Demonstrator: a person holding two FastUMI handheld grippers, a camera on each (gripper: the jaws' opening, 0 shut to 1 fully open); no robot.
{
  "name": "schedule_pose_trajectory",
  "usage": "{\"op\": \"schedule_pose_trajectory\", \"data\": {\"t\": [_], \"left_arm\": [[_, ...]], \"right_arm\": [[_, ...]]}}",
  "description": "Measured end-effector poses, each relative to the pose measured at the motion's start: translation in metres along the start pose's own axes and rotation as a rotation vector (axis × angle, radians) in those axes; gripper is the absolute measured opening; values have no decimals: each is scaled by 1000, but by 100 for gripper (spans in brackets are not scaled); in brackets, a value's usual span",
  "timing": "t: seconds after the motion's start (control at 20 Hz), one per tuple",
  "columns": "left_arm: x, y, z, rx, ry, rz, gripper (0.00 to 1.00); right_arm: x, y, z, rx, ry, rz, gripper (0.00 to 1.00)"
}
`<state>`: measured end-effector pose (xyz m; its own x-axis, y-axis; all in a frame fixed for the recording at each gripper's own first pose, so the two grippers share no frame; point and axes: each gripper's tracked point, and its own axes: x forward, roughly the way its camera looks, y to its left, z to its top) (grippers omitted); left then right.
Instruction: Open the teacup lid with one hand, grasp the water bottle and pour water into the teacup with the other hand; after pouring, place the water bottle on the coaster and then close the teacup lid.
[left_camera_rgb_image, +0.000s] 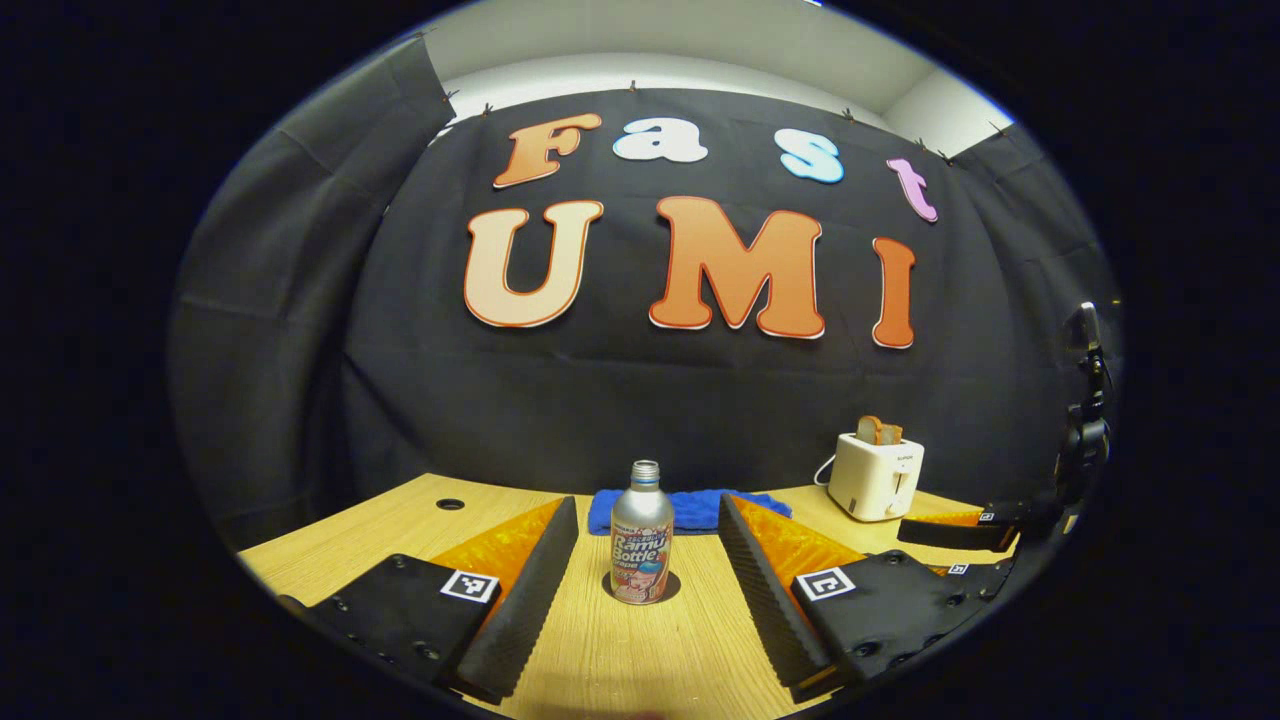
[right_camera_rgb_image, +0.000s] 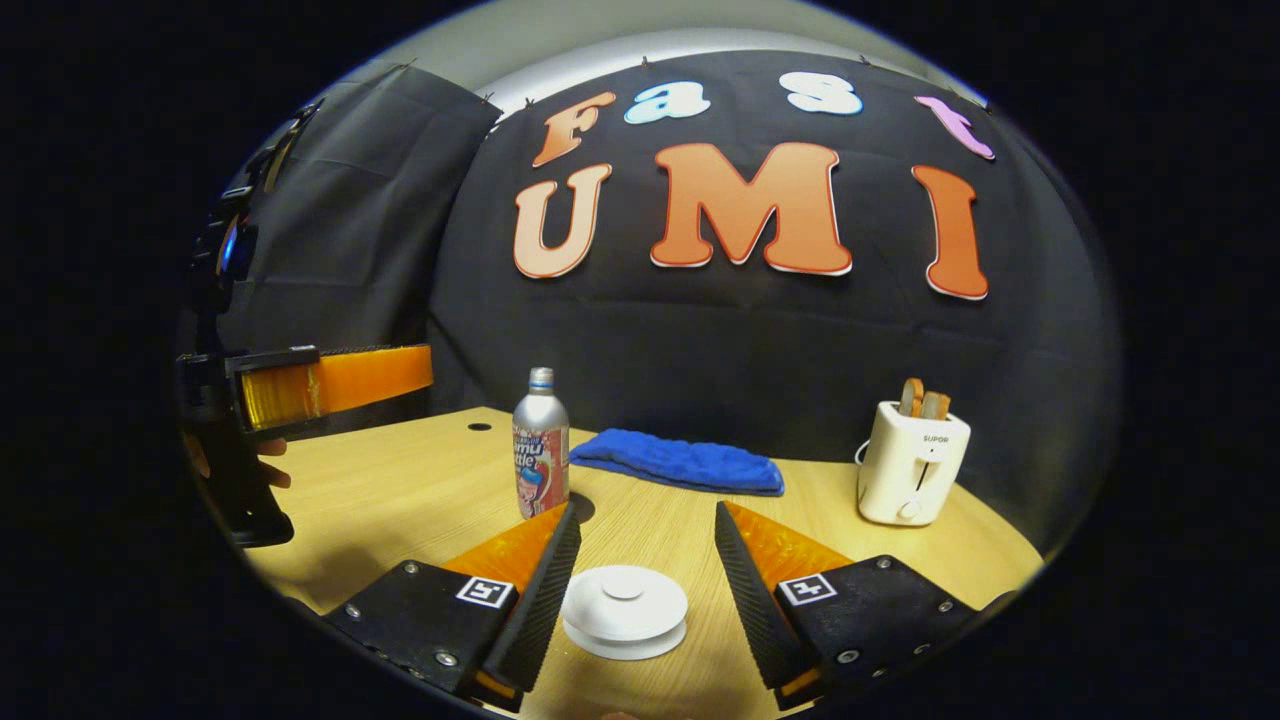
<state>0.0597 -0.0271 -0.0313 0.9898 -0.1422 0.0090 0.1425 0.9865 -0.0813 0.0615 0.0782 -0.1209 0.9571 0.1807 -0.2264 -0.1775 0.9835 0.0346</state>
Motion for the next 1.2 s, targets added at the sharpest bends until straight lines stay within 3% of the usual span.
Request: {"op": "schedule_pose_trajectory", "data": {"t": [0.1,0.15,0.3,0.35,0.6,0.9,0.95,1.2], "left_arm": [[-10,2,11,-8,-26,19,92],[-15,2,15,-7,-35,29,97],[-28,1,18,-17,-45,44,87],[-32,0,18,-24,-44,45,92],[-51,8,7,-31,-24,78,92],[-71,16,-12,63,-2,129,93],[-74,15,-12,67,-1,132,97],[-80,14,-13,63,-2,133,97]], "right_arm": [[-10,-10,16,-5,-32,-20,84],[-15,-14,22,-6,-47,-27,85],[-31,-29,35,-9,-78,-54,85],[-35,-34,39,-13,-84,-65,86],[-54,-46,44,-21,-103,-93,86],[-63,-41,40,-20,-113,-85,87],[-64,-39,39,-17,-110,-84,87],[-70,-35,38,-23,-104,-75,88]]}}
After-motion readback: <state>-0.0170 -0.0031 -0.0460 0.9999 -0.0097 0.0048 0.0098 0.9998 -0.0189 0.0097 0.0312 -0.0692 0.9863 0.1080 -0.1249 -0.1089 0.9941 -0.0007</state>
